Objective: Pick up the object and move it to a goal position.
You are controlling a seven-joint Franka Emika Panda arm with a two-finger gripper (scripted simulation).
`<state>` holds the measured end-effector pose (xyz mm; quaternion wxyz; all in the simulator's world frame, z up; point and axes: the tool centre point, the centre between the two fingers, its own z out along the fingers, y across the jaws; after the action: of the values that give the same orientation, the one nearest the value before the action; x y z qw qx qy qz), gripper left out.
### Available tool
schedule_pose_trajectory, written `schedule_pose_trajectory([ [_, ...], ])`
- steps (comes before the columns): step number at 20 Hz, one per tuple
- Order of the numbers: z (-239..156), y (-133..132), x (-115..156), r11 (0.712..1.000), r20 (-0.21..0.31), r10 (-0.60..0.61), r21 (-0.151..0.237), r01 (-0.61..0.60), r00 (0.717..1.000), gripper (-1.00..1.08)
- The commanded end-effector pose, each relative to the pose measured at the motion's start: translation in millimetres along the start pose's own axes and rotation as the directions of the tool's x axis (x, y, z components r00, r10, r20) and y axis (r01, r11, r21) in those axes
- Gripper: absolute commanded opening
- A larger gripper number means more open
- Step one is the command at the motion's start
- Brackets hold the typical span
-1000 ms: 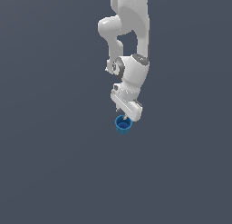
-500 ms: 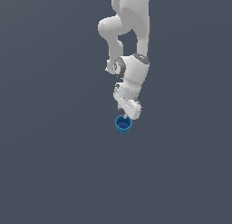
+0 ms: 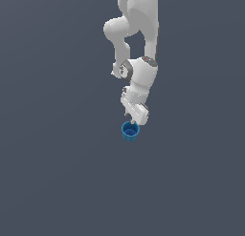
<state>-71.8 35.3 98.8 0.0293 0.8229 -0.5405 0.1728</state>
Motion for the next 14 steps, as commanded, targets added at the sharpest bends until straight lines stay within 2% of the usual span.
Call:
schedule_pose_trajectory([
  [1,0.2,0.0,0.2,1.000,0.000,0.000,0.000,0.000,1.000,0.28],
  [14,29.4,0.7,-0.1,1.000,0.000,0.004,0.000,-0.004,1.000,0.28],
])
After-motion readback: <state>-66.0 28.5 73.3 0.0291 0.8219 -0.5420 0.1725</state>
